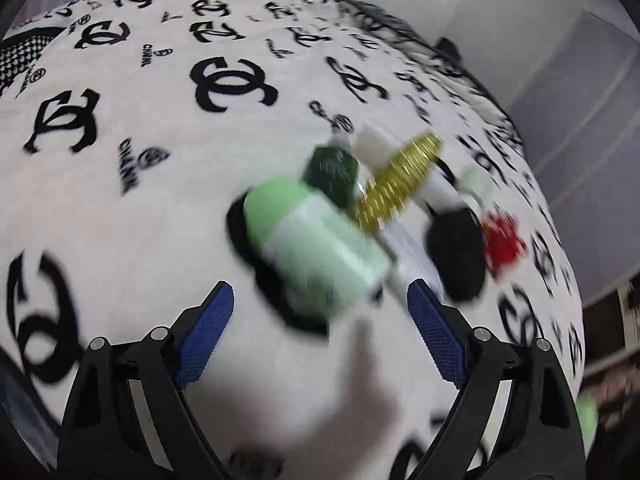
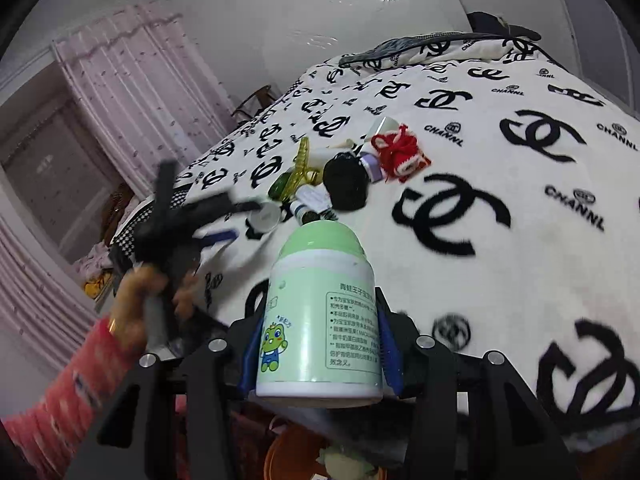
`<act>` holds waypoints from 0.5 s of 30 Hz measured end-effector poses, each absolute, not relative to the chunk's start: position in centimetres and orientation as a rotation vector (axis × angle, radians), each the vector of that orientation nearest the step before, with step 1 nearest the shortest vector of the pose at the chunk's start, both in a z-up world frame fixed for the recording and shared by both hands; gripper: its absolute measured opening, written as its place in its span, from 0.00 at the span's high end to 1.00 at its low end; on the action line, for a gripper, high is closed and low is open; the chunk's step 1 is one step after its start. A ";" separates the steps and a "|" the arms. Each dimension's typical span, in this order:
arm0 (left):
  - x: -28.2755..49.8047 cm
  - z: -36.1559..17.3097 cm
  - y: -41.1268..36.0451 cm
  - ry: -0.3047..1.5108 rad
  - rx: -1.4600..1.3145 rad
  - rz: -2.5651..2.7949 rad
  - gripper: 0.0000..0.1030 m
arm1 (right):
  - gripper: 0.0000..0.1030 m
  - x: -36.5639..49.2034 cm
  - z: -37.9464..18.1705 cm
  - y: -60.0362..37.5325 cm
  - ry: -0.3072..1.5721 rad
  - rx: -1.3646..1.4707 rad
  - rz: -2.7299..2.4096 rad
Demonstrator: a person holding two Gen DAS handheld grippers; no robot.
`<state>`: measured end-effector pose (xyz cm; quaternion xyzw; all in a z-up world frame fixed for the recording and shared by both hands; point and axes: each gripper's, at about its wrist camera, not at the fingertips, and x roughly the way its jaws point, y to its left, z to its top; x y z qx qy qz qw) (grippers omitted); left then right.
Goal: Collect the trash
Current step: 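Grasp a green-capped bottle with the left tool while the right tool grasps another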
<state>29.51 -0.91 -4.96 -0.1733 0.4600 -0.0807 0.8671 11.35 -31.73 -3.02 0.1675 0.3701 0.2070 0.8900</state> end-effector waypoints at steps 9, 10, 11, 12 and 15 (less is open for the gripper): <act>32.3 -7.0 -1.6 1.037 -0.420 -0.072 0.32 | 0.54 10.5 -4.4 -32.6 0.779 0.390 0.473; 31.9 -6.8 -1.4 1.024 -0.421 -0.080 0.32 | 0.54 10.4 -4.4 -32.6 0.779 0.390 0.471; 31.5 -6.5 -1.2 1.015 -0.421 -0.089 0.32 | 0.54 10.3 -4.5 -32.6 0.779 0.391 0.472; 30.9 -6.1 -1.0 1.001 -0.411 -0.110 0.32 | 0.54 10.1 -4.5 -32.6 0.779 0.393 0.472; 29.8 -5.0 -0.7 0.966 -0.396 -0.152 0.32 | 0.54 9.7 -4.5 -32.2 0.775 0.397 0.475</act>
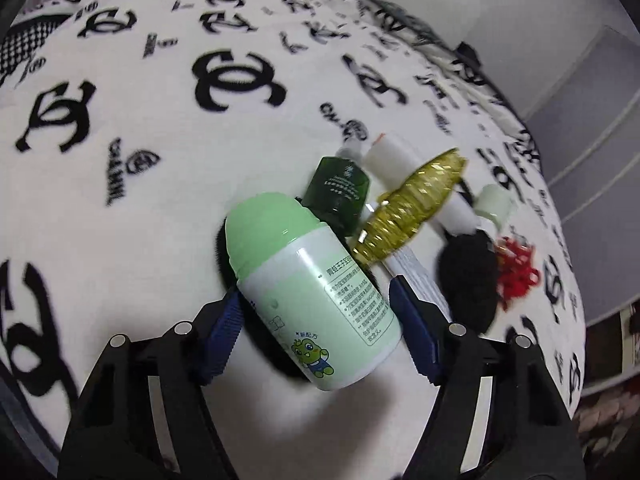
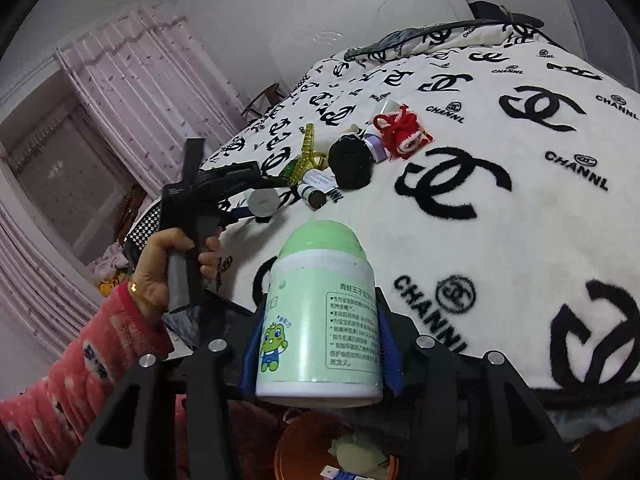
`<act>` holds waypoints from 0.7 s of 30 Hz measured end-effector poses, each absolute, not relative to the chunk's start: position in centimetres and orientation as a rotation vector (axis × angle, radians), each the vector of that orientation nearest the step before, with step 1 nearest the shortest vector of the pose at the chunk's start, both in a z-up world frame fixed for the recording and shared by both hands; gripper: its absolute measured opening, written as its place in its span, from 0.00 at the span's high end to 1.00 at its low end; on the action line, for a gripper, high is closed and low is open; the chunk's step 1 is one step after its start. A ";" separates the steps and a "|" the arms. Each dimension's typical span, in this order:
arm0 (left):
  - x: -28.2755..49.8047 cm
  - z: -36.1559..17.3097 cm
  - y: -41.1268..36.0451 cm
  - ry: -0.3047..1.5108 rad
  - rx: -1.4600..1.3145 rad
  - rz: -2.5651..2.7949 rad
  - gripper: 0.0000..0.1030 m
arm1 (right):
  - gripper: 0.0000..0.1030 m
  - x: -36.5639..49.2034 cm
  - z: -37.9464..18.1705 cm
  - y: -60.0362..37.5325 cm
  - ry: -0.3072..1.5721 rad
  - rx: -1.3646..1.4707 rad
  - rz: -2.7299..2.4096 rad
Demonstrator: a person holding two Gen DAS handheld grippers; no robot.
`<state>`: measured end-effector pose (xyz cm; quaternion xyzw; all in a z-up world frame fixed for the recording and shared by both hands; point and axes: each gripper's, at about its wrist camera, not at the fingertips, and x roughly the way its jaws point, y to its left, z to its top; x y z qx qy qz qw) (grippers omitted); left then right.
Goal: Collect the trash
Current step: 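Grasp a green-capped bottle with the left tool while the right tool grasps another, then carry both green-capped bottles to the orange bowl and release them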
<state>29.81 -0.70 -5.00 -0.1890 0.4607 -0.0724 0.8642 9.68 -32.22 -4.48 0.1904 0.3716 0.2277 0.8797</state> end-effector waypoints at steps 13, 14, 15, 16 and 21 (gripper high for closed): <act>12.2 -1.1 0.1 0.868 -0.166 -0.479 0.32 | 0.54 3.2 -3.9 -26.5 0.785 0.244 0.563; 10.7 -1.5 0.1 0.876 -0.153 -0.496 0.32 | 0.54 2.4 -4.4 -25.9 0.799 0.234 0.571; 9.3 -2.2 0.1 0.884 -0.137 -0.512 0.32 | 0.54 1.7 -5.0 -25.5 0.816 0.226 0.576; 7.8 -3.3 0.0 0.900 -0.120 -0.524 0.32 | 0.54 1.1 -5.7 -25.0 0.838 0.219 0.580; 3.5 -12.0 -0.5 1.075 -0.088 -0.558 0.32 | 0.54 -0.5 -11.7 -23.4 1.000 0.235 0.565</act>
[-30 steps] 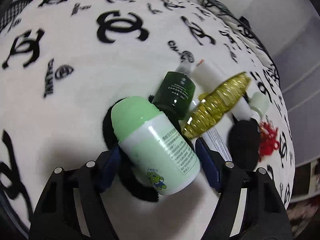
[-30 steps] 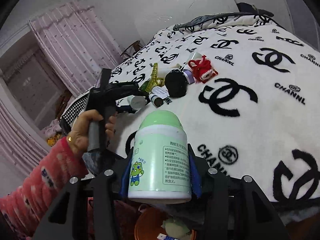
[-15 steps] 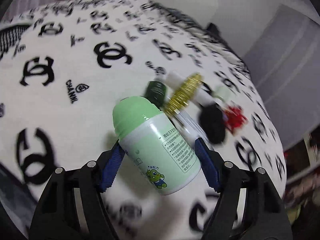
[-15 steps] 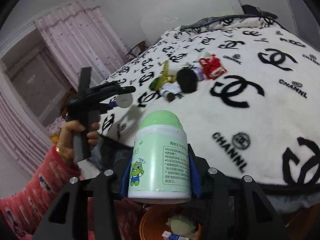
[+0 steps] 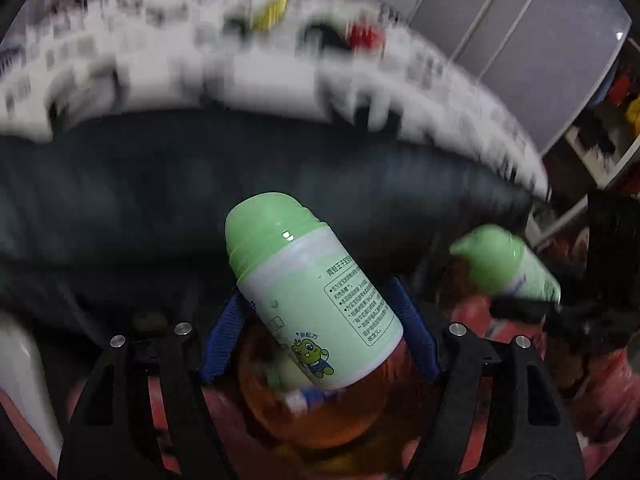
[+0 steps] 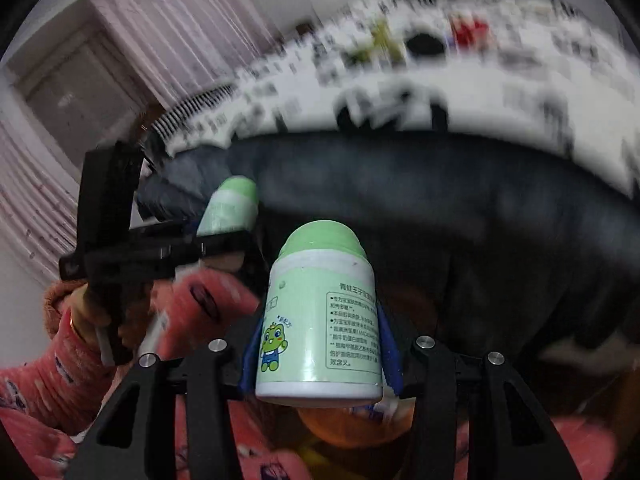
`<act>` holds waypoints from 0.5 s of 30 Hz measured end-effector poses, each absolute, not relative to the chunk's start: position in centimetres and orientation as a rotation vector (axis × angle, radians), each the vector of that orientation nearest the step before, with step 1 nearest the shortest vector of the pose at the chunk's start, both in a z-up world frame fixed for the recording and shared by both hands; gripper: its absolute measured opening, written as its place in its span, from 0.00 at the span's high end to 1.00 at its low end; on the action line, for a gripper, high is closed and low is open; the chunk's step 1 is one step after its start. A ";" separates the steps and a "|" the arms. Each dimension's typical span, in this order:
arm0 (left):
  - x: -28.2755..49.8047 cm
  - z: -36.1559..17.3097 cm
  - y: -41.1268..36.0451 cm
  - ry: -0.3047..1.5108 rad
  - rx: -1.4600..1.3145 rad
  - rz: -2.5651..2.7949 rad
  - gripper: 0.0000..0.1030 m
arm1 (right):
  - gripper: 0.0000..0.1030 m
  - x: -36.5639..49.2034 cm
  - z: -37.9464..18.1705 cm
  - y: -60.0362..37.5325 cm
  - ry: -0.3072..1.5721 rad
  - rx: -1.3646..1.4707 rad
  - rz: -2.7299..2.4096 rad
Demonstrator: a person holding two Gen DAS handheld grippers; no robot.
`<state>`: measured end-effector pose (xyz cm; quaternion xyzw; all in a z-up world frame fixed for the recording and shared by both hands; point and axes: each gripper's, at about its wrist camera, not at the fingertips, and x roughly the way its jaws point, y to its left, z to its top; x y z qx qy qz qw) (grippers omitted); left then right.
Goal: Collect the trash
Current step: 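Carry both green-capped bottles to the orange bowl and release them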
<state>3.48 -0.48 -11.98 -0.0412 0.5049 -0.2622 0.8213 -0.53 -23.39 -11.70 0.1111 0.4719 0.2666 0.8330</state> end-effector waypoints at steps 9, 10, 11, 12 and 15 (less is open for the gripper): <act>3.8 -27.7 -4.4 1.463 0.042 -0.438 0.32 | 0.54 1.3 -27.5 -20.7 1.422 0.210 0.432; 4.2 -29.3 -4.8 1.511 0.058 -0.420 0.32 | 0.54 1.6 -29.1 -20.4 1.463 0.207 0.410; 4.5 -30.3 -5.0 1.548 0.062 -0.402 0.32 | 0.54 1.7 -29.8 -20.4 1.483 0.210 0.399; 4.6 -31.2 -5.3 1.582 0.068 -0.398 0.32 | 0.52 1.9 -30.8 -20.6 1.511 0.229 0.395; 4.6 -32.3 -5.4 1.611 0.081 -0.381 0.31 | 0.34 2.2 -31.6 -21.4 1.519 0.267 0.357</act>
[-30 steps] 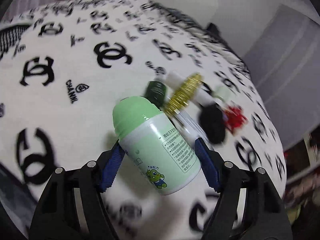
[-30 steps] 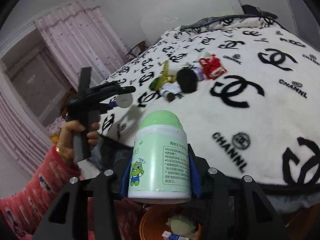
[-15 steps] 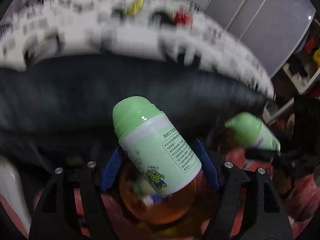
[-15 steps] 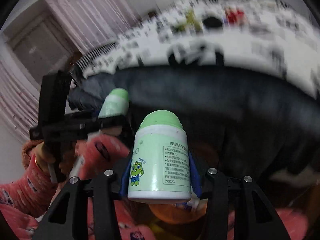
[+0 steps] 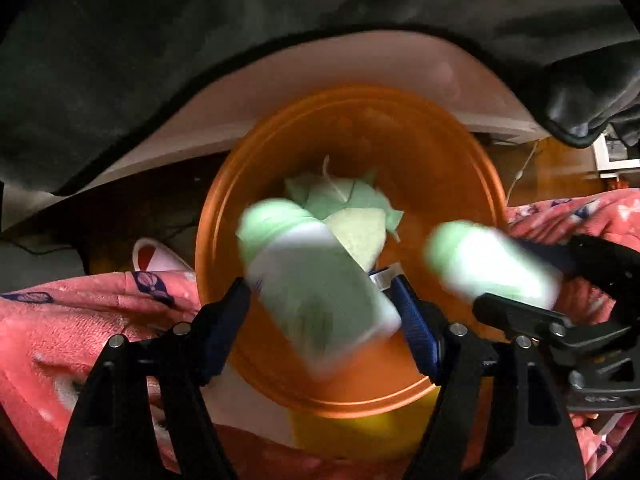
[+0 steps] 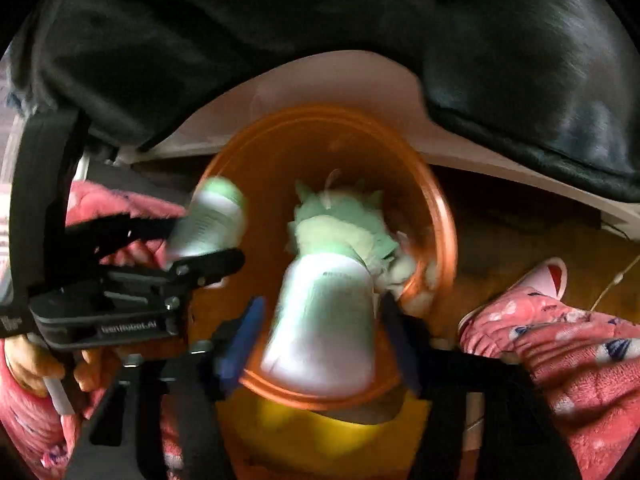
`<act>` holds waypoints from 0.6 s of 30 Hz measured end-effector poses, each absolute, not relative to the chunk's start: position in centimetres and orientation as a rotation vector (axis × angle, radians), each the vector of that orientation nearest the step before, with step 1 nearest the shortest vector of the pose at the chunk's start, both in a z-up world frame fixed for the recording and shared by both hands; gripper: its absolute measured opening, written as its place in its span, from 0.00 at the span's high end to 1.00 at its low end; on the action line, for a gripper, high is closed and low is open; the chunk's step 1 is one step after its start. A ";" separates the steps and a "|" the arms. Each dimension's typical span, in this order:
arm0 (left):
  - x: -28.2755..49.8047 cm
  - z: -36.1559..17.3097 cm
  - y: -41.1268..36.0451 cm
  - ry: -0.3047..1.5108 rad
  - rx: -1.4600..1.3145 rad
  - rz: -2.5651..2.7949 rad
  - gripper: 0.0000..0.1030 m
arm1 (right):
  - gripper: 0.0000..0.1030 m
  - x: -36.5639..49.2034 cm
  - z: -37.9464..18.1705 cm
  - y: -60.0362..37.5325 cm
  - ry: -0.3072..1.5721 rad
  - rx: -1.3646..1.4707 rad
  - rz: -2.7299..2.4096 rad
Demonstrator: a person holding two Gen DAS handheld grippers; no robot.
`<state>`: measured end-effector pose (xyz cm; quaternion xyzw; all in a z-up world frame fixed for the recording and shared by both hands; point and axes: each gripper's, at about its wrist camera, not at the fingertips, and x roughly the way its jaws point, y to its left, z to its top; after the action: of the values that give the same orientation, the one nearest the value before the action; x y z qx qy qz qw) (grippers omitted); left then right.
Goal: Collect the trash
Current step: 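Carry both green-capped bottles to the orange bowl and release them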
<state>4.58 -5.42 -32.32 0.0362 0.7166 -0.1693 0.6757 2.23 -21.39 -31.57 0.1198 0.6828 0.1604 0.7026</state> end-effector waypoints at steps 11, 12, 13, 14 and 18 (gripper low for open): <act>4.4 -31.9 -3.9 1.605 0.002 -0.334 0.25 | 0.28 2.2 -30.9 -22.5 1.482 0.339 0.308; 4.4 -31.8 -3.8 1.600 0.000 -0.335 0.25 | 0.28 2.1 -31.0 -22.6 1.479 0.339 0.306; 4.5 -31.8 -3.9 1.595 -0.001 -0.336 0.25 | 0.28 2.0 -31.0 -22.6 1.476 0.339 0.301; 4.4 -31.7 -4.0 1.589 -0.002 -0.336 0.25 | 0.28 2.0 -30.8 -22.7 1.471 0.340 0.293; 4.3 -30.8 -3.9 1.552 -0.014 -0.332 0.25 | 0.28 1.8 -30.4 -23.5 1.443 0.356 0.279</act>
<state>4.30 -3.87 -30.81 -0.0061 0.6972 -0.1490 0.7012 1.83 -23.50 -30.37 0.1614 0.6546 0.1267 0.7276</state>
